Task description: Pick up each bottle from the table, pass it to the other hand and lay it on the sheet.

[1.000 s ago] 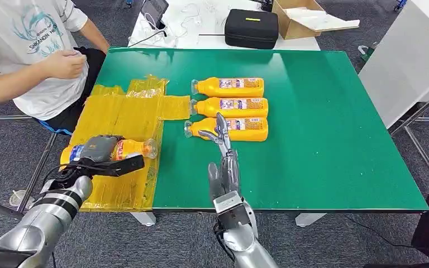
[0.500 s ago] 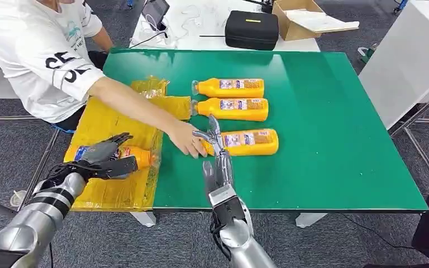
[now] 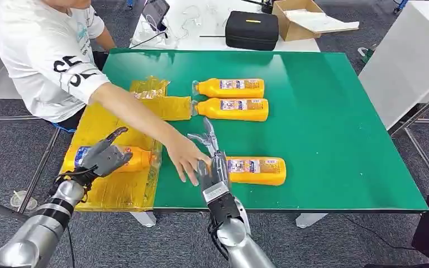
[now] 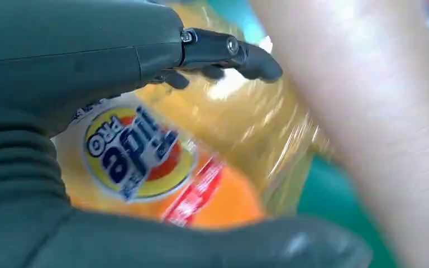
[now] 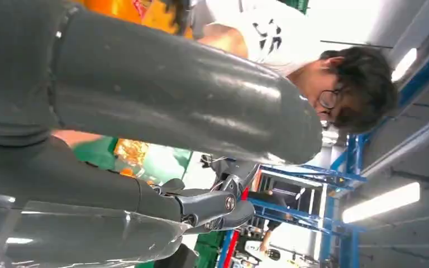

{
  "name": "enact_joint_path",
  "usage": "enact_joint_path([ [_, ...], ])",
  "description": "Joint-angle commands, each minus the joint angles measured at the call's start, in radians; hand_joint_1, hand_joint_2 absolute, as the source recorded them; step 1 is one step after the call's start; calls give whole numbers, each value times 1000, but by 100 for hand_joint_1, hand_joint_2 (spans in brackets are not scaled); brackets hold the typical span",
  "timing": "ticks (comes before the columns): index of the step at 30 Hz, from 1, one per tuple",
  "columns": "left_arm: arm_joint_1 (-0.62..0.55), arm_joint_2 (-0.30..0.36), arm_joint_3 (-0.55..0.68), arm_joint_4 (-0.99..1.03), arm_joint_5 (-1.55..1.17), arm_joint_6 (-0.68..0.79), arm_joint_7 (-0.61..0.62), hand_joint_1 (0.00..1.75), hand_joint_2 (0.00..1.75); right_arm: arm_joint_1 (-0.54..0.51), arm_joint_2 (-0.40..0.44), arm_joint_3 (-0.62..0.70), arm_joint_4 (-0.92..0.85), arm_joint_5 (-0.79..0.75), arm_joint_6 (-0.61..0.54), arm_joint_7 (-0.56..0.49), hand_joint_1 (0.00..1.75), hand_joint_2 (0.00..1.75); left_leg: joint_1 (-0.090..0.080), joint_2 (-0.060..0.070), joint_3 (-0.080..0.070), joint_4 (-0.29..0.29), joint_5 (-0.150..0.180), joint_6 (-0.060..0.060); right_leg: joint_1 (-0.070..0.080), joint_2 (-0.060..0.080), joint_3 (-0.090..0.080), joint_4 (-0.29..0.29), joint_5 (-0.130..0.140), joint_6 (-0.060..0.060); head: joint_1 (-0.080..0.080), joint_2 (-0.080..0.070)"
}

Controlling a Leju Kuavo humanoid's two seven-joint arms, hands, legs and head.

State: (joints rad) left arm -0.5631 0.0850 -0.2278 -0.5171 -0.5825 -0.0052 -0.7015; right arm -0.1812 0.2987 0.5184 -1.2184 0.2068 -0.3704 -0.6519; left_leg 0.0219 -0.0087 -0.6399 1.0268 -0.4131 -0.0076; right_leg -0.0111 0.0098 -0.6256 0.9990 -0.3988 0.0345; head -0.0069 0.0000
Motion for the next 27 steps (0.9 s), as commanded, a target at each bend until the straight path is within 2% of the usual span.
enact_joint_path([
  [1,68,-146,182,-242,64,462,3,0,0,-48,-31,45,87,92,-34,63,0,0,0,-1,-1,0,0,1,0,-2,0,0,0,0,0,0],
  [3,77,-153,192,-301,134,528,3,0,0,-82,-64,81,124,205,-58,137,0,0,0,-1,2,-1,-1,2,0,-3,3,-1,-1,-1,0,0],
  [4,86,-157,203,-337,196,496,3,0,0,-97,-79,92,141,251,-54,182,0,0,0,-1,0,-1,-1,2,0,-2,1,-1,-1,-1,0,0],
  [8,93,-158,211,-351,220,498,3,0,0,-110,-94,87,157,270,-42,197,0,0,0,1,1,-1,0,2,1,0,1,-1,0,0,0,0],
  [9,96,-159,215,-354,230,506,3,0,175,-115,-101,93,162,305,-45,228,0,175,0,1,3,-1,-1,2,1,-1,3,-2,0,-1,0,0],
  [10,119,-163,224,-403,299,476,3,0,175,-122,-127,92,159,387,-63,304,0,175,0,0,-1,-1,0,1,1,-1,-1,-1,0,0,0,0],
  [13,156,-158,221,-449,307,462,3,0,175,-122,-169,75,133,436,-49,347,0,175,0,1,1,-1,-1,2,1,0,2,-2,0,0,0,0],
  [15,156,-158,221,-449,307,462,3,0,175,-122,-169,75,133,436,-49,347,0,175,0,1,1,-1,-1,2,0,0,2,-2,0,0,0,0],
  [16,198,-159,233,-477,297,435,3,0,175,-122,-218,58,112,501,-6,419,0,175,0,0,0,-1,-1,2,0,-1,1,-2,0,0,0,0],
  [17,210,-159,238,-486,303,427,3,0,175,-121,-235,60,102,530,5,445,0,175,0,0,-1,-1,0,2,0,-1,0,-2,0,0,0,0],
  [21,231,-159,239,-502,297,421,3,0,175,-114,-252,53,81,559,23,469,0,175,-1,0,-2,-1,-1,2,-1,-1,-1,-1,0,0,0,0],
  [22,237,-158,240,-484,268,415,3,0,175,-109,-268,51,66,580,60,510,0,175,-2,0,3,-1,-2,3,-1,-2,4,-2,-2,-1,0,0],
  [23,263,-162,244,-507,254,421,3,0,175,-102,-300,47,42,602,89,536,0,175,-1,0,-2,0,-1,2,0,-1,0,-1,-1,0,0,0],
  [24,278,-159,236,-496,217,414,3,0,175,-92,-327,43,26,611,130,562,0,175,-1,0,2,-1,-2,2,0,-2,3,-1,-2,-1,0,0],
  [27,314,-166,235,-499,198,403,3,0,175,-60,-368,19,-13,607,164,563,0,175,-1,-1,-1,-1,-1,2,-1,-2,0,-2,-1,0,0,0],
])
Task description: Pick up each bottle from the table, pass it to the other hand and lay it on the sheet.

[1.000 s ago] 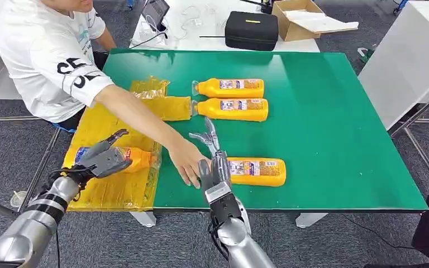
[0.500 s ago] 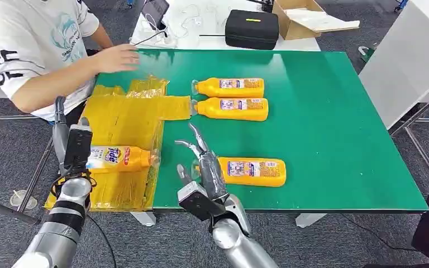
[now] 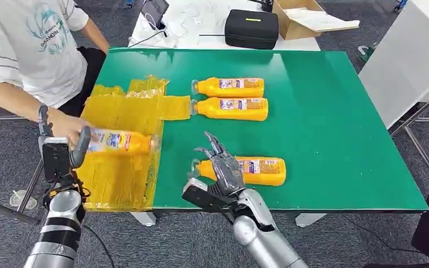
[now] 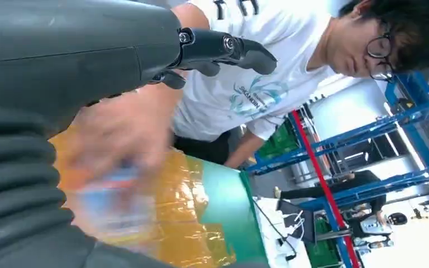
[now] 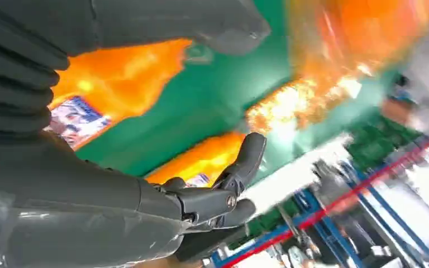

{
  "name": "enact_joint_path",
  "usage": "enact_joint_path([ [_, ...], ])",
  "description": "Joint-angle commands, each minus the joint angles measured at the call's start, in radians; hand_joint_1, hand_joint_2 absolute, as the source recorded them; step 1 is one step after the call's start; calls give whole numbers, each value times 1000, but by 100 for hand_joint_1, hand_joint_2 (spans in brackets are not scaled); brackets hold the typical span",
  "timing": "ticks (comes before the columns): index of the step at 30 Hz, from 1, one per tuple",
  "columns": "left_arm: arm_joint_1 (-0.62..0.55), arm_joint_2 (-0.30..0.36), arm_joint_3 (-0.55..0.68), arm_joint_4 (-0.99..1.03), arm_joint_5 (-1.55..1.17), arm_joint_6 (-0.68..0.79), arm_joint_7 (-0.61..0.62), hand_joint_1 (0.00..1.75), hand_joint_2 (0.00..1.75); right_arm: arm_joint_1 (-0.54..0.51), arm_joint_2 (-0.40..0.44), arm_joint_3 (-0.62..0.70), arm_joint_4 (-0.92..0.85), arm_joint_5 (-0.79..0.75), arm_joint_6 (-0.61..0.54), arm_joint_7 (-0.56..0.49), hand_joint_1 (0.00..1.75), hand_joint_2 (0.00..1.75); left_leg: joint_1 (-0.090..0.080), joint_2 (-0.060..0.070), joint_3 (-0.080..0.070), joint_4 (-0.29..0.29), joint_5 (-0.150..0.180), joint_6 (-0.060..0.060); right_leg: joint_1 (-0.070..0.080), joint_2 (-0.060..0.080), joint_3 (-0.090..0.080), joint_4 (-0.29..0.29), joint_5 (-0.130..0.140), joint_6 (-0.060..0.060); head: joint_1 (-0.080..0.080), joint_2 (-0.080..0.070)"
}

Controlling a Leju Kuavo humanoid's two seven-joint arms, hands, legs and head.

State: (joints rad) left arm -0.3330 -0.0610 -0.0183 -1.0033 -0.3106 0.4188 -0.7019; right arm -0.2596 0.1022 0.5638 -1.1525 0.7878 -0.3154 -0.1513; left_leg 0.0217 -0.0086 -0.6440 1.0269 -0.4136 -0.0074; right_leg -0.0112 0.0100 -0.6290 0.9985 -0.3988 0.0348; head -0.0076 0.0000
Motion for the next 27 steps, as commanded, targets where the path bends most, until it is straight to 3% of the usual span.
enact_joint_path([
  [1,89,-24,31,4,-78,-26,4,0,175,31,-184,-33,-95,30,124,71,0,175,-1,-1,5,-2,-1,2,-1,-3,5,-2,-1,0,0,0],
  [15,76,-32,38,63,-97,-46,4,0,175,33,-194,-46,-104,22,169,96,0,175,0,0,1,0,0,1,0,-1,1,0,0,0,0,0],
  [27,62,-26,41,109,-67,-60,4,0,175,-80,-235,-46,-3,32,242,147,0,175,-1,2,4,0,-1,2,0,1,3,0,0,-1,0,0],
])
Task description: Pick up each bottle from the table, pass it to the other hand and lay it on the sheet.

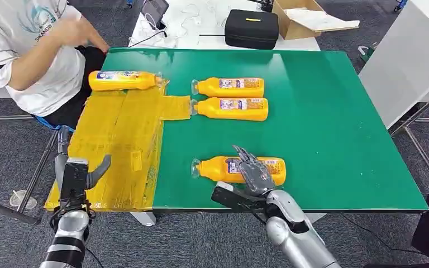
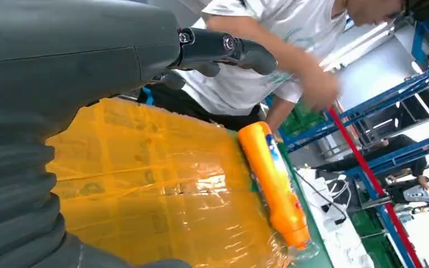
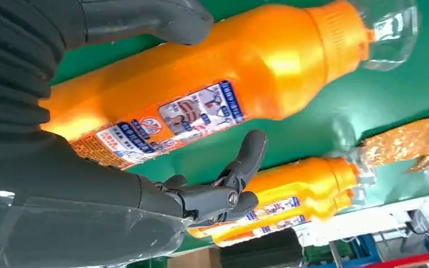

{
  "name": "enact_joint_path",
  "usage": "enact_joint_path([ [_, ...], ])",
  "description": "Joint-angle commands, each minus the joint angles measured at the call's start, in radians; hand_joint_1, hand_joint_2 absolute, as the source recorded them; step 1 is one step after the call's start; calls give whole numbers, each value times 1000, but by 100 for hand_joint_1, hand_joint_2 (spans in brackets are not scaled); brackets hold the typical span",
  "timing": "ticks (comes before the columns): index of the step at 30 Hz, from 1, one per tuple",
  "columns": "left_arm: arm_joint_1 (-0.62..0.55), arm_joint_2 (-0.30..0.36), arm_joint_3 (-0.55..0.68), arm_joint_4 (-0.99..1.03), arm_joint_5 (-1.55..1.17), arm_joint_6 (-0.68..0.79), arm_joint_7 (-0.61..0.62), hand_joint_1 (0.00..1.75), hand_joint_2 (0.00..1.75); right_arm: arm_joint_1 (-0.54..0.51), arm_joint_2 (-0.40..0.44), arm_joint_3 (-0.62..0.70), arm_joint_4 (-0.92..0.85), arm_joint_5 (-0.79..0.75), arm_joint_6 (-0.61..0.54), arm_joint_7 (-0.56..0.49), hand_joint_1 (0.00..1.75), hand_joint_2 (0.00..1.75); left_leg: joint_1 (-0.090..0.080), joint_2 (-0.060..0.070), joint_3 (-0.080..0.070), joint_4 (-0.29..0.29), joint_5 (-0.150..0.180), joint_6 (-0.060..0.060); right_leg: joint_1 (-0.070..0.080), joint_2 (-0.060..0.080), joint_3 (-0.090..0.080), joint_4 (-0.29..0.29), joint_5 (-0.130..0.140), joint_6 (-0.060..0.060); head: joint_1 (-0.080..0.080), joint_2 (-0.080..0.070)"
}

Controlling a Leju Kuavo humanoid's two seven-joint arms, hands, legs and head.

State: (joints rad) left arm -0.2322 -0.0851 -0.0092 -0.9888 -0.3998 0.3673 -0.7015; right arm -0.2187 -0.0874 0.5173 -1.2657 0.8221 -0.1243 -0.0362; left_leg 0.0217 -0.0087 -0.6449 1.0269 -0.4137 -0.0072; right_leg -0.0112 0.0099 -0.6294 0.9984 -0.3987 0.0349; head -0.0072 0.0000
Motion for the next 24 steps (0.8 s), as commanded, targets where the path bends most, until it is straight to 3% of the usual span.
enact_joint_path([
  [1,-39,-2,32,95,22,-8,3,0,175,-121,-46,1,110,-2,50,32,0,175,-1,2,3,-1,0,1,0,0,3,0,0,-1,0,0],
  [16,-52,-9,24,148,15,-16,3,0,175,-213,-81,20,258,-34,147,66,0,175,-1,1,5,-1,0,2,0,-1,5,-1,-1,-1,0,0],
  [24,-68,-4,11,167,21,-10,3,0,175,-238,-94,43,307,-87,205,21,0,175,0,0,3,-1,0,1,0,-2,3,-1,0,-1,0,0],
])
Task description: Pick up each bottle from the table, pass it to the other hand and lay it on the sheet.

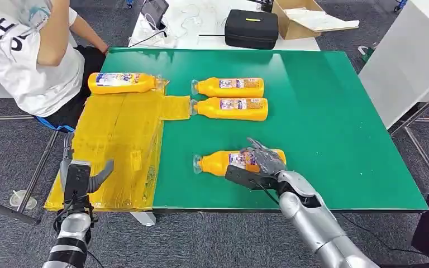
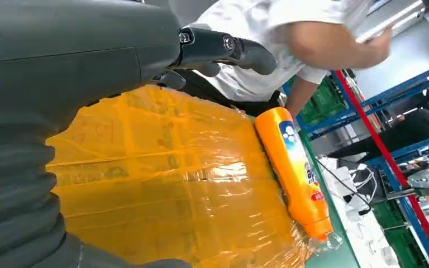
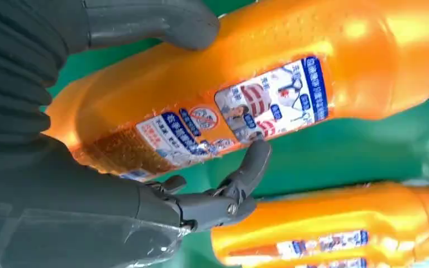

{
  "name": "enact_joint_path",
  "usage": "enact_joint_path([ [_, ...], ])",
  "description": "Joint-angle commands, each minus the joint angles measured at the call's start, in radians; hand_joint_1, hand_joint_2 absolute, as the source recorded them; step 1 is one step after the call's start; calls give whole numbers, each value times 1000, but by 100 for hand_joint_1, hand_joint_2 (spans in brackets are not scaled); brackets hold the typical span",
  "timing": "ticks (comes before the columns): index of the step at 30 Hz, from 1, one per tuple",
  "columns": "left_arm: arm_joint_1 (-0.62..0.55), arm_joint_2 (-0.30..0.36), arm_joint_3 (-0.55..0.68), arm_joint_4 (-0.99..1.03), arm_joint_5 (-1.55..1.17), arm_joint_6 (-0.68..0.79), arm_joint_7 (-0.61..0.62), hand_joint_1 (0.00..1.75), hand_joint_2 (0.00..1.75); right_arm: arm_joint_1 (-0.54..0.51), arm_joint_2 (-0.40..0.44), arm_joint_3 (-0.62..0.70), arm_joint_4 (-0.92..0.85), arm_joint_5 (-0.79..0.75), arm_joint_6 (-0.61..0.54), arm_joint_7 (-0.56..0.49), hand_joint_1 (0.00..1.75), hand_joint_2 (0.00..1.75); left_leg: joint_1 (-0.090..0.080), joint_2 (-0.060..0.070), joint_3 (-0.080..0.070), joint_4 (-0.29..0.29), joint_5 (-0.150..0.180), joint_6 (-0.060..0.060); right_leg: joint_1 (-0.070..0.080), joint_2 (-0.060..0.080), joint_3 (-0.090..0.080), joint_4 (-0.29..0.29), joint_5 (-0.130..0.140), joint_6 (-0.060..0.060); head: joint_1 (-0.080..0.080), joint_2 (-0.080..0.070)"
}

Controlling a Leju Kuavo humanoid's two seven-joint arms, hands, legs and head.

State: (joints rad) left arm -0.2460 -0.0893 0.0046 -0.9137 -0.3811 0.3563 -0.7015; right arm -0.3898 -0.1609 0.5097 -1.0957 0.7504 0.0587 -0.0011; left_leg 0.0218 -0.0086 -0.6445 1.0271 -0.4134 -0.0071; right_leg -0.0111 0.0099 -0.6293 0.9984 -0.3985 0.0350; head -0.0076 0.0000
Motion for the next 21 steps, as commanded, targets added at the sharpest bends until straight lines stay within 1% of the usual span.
enact_joint_path([
  [1,-55,1,-4,95,2,0,3,0,175,-66,-21,53,137,-17,25,-15,0,175,0,0,2,-1,0,1,0,-1,2,-1,0,-1,0,0],
  [2,-59,3,-8,103,2,4,3,0,175,-72,-32,67,137,-23,33,-14,0,175,-1,0,8,-2,-1,2,0,-2,8,-2,-2,-2,0,0],
  [3,-61,2,-10,104,4,5,3,0,175,-74,-39,70,137,-33,36,-14,0,175,-1,0,3,-1,0,1,0,-1,3,-1,-1,-1,0,0],
  [4,-61,2,-10,106,4,4,3,0,175,-76,-41,70,137,-33,36,-14,0,175,-1,0,5,-1,-1,2,0,-2,5,-1,-1,-1,0,0],
  [8,-67,0,-11,118,7,2,3,0,175,-97,-74,91,138,-55,75,-16,0,175,-1,0,6,-1,-1,2,0,-3,7,-1,-2,-1,0,0],
  [9,-69,0,-12,120,7,3,3,0,175,-109,-87,101,141,-63,94,-13,0,175,-1,-1,2,0,0,1,0,-2,3,0,-1,-1,0,0],
  [10,-71,-1,-12,123,9,1,3,0,175,-117,-94,108,143,-67,105,-11,0,175,-1,-1,4,-1,-1,2,0,-2,5,-1,-1,-1,0,0],
  [13,-79,-5,-11,138,16,-15,3,0,175,-160,-128,147,159,-62,161,-7,0,175,0,-1,1,0,0,1,0,-2,1,0,0,0,0,0],
  [15,-84,-6,-11,147,18,-21,3,0,175,-196,-149,173,168,-73,209,-15,0,175,-1,-2,4,0,-1,3,-1,-3,5,0,-1,-1,0,0],
  [16,-88,-9,-8,153,24,-26,3,0,175,-227,-160,196,176,-73,240,-16,0,175,-1,-1,1,0,1,2,-1,-1,2,0,0,0,0,0],
  [19,-89,-8,-8,154,24,-26,3,0,175,-237,-160,198,177,-77,248,-16,0,175,-1,0,2,0,1,2,-1,-1,2,0,0,0,0,0],
  [20,-89,-8,-8,154,24,-26,3,0,175,-237,-160,198,177,-77,248,-16,0,175,-2,0,5,0,0,3,-1,-2,6,-1,-1,-1,0,0],
  [21,-89,-8,-8,154,24,-26,3,0,175,-237,-160,198,177,-77,248,-16,0,175,-1,-1,2,0,1,2,-1,-2,3,0,0,0,0,0],
])
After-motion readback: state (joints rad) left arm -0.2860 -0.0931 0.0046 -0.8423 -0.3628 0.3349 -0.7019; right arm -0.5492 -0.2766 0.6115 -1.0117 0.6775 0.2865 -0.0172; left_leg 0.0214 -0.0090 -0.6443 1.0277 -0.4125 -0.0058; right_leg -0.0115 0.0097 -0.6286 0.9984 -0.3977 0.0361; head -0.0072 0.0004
